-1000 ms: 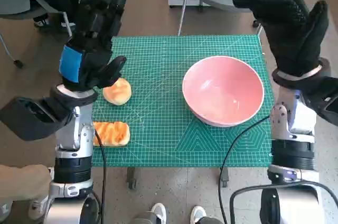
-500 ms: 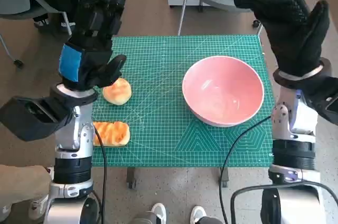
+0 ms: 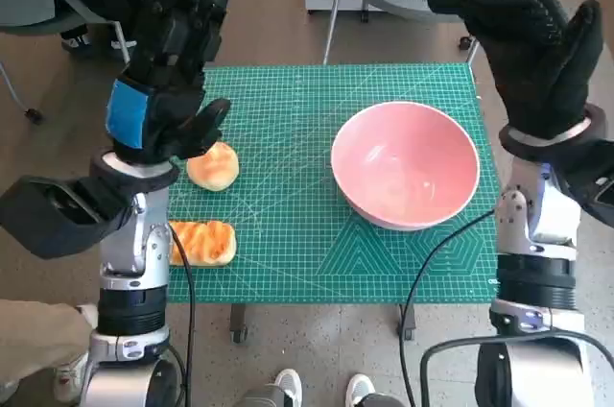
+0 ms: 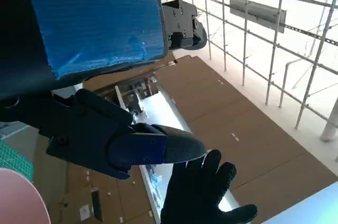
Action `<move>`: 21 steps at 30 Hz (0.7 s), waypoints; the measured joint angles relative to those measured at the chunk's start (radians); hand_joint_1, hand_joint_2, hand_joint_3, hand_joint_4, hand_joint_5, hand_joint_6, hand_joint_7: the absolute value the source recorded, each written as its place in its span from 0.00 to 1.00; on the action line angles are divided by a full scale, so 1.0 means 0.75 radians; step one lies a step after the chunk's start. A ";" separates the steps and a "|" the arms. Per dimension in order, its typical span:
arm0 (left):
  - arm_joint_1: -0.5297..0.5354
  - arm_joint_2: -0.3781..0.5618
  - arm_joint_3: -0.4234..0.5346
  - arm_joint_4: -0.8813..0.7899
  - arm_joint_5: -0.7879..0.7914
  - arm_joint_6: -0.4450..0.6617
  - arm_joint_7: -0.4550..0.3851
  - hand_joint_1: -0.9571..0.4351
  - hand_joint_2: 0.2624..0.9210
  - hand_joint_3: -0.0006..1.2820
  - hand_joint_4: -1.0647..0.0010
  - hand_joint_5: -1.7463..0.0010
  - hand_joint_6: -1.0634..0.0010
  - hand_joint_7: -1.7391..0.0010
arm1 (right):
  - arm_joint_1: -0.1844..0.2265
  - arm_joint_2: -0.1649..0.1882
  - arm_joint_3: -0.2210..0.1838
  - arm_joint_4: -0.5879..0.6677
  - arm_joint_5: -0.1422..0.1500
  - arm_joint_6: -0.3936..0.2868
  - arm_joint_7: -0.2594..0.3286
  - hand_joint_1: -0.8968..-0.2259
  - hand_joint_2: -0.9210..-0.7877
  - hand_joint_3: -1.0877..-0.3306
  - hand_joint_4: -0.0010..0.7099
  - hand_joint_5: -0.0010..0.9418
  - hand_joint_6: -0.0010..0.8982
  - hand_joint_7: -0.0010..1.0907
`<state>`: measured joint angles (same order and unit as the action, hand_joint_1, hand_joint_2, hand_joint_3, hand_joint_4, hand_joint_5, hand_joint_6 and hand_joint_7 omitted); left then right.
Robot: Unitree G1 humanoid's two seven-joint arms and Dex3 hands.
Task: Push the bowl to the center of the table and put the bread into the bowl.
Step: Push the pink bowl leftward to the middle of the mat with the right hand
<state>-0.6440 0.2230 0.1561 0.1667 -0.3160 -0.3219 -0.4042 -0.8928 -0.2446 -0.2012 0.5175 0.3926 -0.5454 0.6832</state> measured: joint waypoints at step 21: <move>0.014 -0.003 0.000 -0.007 -0.001 0.007 0.004 0.28 1.00 0.32 0.97 1.00 1.00 0.76 | 0.009 -0.037 -0.037 0.097 0.000 -0.047 0.014 0.30 0.00 0.40 0.36 0.00 0.35 0.00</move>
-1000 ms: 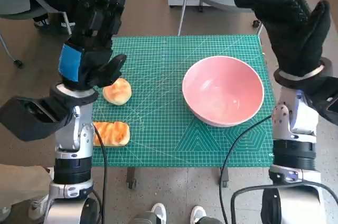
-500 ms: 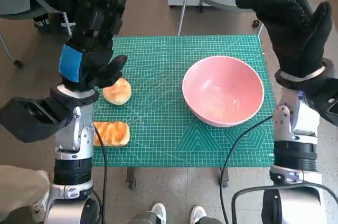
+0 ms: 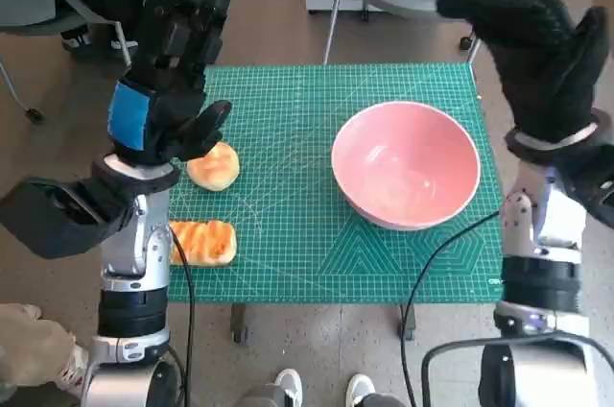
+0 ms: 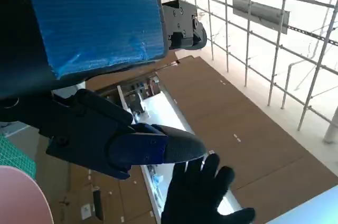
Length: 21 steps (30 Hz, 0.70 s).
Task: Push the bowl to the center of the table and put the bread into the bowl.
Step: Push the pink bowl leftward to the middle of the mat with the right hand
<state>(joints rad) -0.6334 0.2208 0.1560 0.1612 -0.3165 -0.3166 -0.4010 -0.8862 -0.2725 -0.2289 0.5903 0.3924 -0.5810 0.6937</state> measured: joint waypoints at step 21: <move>0.032 -0.007 0.001 -0.023 -0.014 0.001 -0.020 0.28 1.00 0.32 0.99 1.00 1.00 0.81 | -0.126 -0.062 -0.126 0.759 -0.112 -0.180 -0.213 0.31 0.00 0.28 0.39 0.01 0.42 0.03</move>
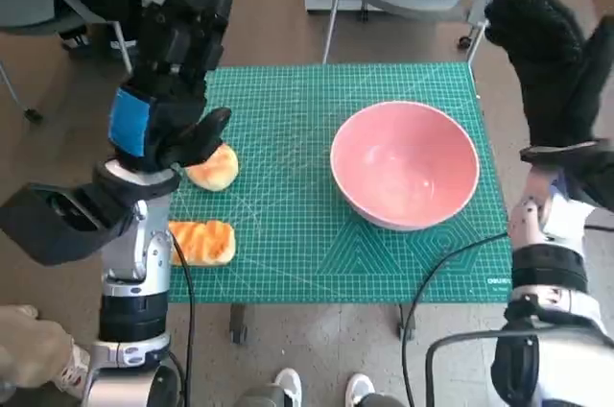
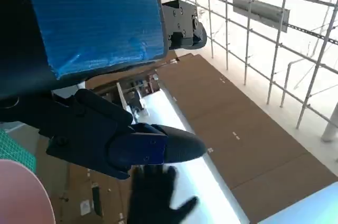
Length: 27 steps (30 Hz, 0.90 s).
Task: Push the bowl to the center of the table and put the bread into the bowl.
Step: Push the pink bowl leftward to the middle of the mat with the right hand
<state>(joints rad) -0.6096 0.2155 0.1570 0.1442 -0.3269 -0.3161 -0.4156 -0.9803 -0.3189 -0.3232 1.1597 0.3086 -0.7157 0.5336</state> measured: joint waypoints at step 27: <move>0.047 0.018 0.022 -0.087 -0.007 0.054 -0.005 0.29 1.00 0.36 1.00 1.00 1.00 0.83 | 0.017 -0.025 -0.028 0.171 -0.107 0.256 -0.299 0.28 0.00 0.29 0.54 0.04 0.58 0.10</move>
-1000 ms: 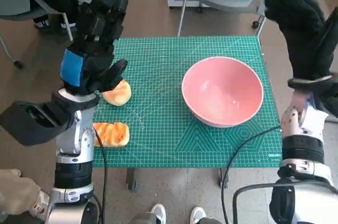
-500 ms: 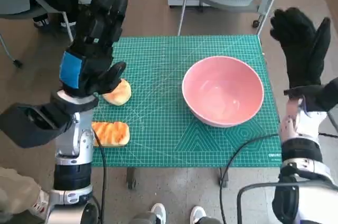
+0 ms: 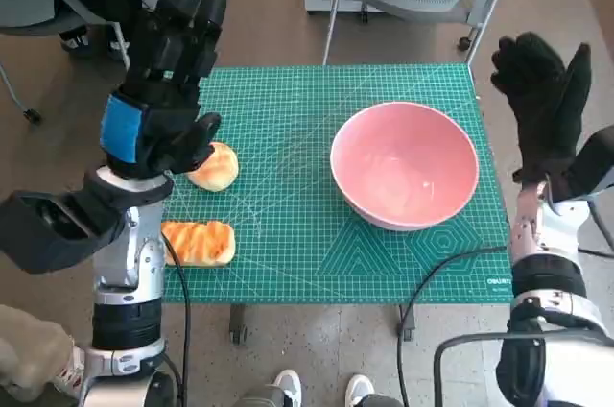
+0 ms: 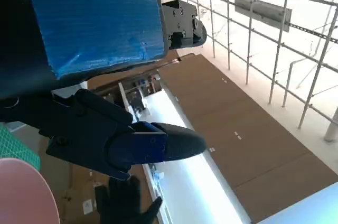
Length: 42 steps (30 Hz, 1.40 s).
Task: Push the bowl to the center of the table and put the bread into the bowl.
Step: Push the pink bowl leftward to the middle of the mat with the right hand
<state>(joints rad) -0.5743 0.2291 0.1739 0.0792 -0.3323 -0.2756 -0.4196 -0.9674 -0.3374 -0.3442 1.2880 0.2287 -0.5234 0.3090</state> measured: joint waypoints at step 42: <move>0.065 0.019 0.006 -0.081 0.017 0.015 0.049 0.29 1.00 0.39 1.00 1.00 1.00 0.84 | 0.062 0.039 -0.033 0.035 -0.074 0.179 -0.099 0.34 0.00 0.26 0.67 0.03 0.67 0.12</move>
<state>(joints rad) -0.5258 0.2430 0.1787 0.0187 -0.3195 -0.2647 -0.3829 -0.9208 -0.3082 -0.3686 1.3139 0.1730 -0.3895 0.2349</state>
